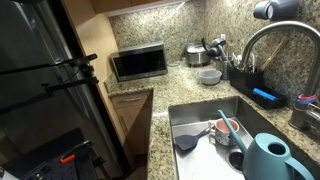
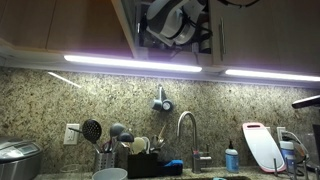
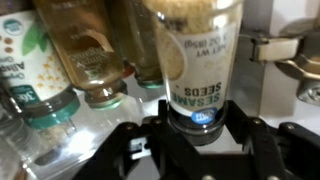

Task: Take the salt shaker from the cabinet and put it on the counter

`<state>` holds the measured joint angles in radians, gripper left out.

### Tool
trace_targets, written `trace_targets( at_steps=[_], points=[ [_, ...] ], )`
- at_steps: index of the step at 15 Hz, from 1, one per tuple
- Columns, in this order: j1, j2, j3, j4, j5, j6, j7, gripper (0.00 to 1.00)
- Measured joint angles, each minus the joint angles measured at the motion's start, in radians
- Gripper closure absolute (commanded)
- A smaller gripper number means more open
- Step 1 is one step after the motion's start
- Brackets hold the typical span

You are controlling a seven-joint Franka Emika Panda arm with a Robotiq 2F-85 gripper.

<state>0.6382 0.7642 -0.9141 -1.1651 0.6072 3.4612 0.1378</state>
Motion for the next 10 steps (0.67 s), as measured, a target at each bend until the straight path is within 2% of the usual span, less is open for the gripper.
trace_targets(
  at_steps=[3, 10],
  points=[
    [0.011, -0.061, 0.034, -0.009, -0.037, -0.011, 0.0, 0.66],
    [-0.014, -0.211, 0.172, -0.063, -0.176, -0.009, 0.001, 0.66]
  ],
)
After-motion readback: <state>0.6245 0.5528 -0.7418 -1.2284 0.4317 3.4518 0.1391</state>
